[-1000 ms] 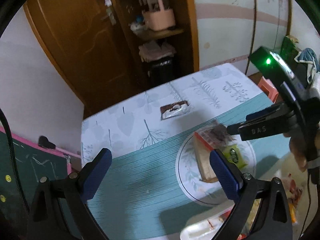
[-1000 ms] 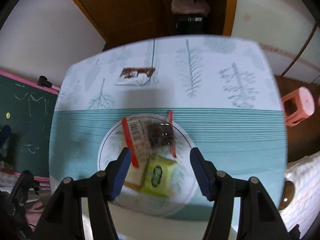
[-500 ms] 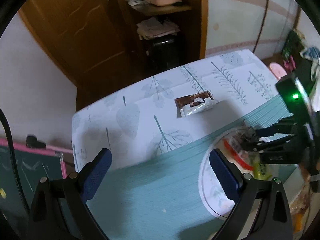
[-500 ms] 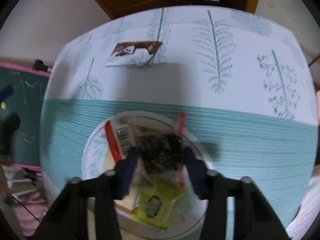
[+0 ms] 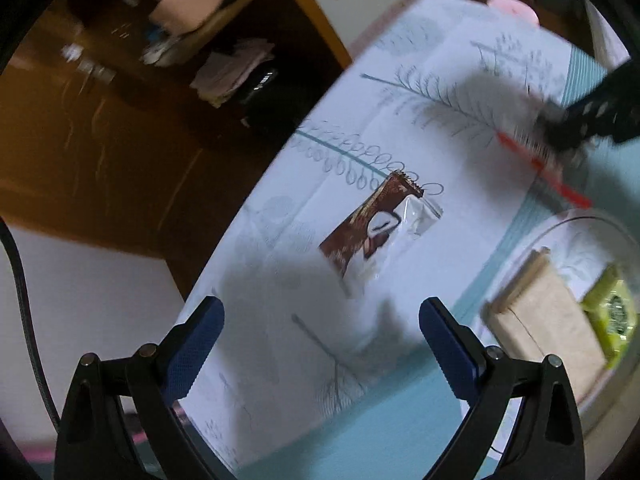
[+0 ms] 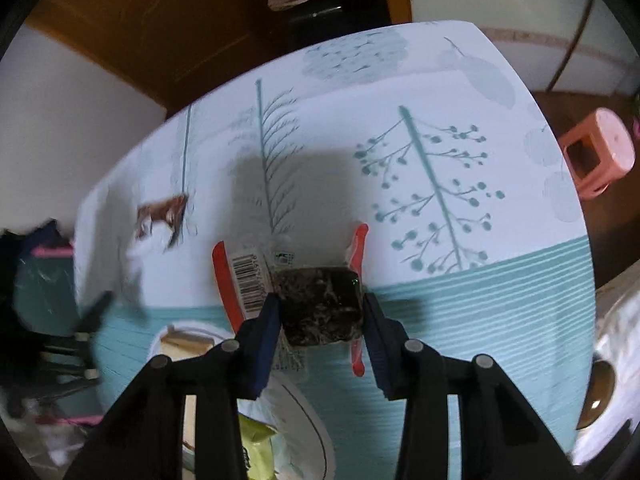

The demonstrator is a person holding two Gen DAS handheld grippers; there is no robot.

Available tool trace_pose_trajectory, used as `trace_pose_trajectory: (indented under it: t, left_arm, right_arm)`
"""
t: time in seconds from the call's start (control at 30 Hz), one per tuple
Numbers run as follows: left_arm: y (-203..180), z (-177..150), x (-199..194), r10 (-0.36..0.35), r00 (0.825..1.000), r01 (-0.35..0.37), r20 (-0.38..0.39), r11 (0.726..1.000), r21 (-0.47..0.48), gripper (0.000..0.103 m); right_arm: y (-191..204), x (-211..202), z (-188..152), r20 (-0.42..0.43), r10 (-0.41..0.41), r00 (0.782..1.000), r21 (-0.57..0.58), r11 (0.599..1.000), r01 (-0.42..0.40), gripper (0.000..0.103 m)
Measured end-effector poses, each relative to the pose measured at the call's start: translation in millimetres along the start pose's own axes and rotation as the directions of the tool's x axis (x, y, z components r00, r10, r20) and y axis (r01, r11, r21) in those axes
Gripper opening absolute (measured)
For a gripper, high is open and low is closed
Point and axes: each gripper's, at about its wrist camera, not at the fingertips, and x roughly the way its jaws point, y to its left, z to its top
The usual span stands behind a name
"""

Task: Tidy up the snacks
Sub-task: 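Grasp dark snack bag with right tool while left tool grasps chocolate wrapper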

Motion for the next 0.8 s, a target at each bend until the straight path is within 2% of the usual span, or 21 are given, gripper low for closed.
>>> trace_pose_trajectory:
  t: [0.1,0.27,0.47,0.5,0.53,0.57,0.6,0.67,0.8]
  left_arm:
    - [-2.0,11.8,19.7,-0.034,0.999,0.034,-0.014,0.999,0.028,0.098]
    - [3.7,26.5,46.3,-0.138,0.990,0.139,-0.032,0.990,0.007,0.099]
    - [21.5,39.7,62.3,-0.288,0.956,0.285,-0.050,0.956,-0.065,0.097]
    - [23.7,40.5,63.5,-0.314,0.948,0.310,-0.047,0.948,-0.072,0.094]
    - [26.6,42.2,64.3,-0.361,0.932,0.357,-0.042,0.930,-0.087,0.084]
    - [29.2,43.8,65.2,-0.398,0.916,0.393,-0.038,0.914,-0.099,0.068]
    - [32.2,46.7,65.3,-0.440,0.897,0.434,-0.033,0.894,-0.115,0.063]
    - [32.1,51.2,61.9,-0.439,0.898,0.434,-0.023,0.894,-0.110,0.042]
    - [24.9,52.7,53.9,-0.397,0.918,0.394,-0.004,0.912,-0.118,0.035]
  right_arm:
    - [-9.0,-1.8,4.8,0.003,0.041,0.999,0.026,0.999,-0.041,0.040]
    - [-19.8,-2.2,12.2,0.011,0.082,0.997,0.030,0.996,-0.083,0.040]
    - [-43.6,-13.7,9.7,0.024,0.137,0.990,0.040,0.990,-0.138,0.041]
    - [-45.8,-14.5,9.6,0.026,0.144,0.989,0.044,0.988,-0.145,0.041]
    - [-47.6,-15.4,9.1,0.028,0.152,0.988,0.048,0.987,-0.154,0.041]
    - [-49.8,-16.1,9.1,0.031,0.162,0.986,0.049,0.985,-0.163,0.041]
    - [-49.5,-16.6,8.7,0.033,0.166,0.986,0.049,0.985,-0.167,0.041]
    - [-52.0,-19.0,8.4,0.034,0.173,0.984,0.052,0.983,-0.175,0.041]
    - [-51.5,-21.0,4.3,0.046,0.170,0.984,0.052,0.984,-0.172,0.041]
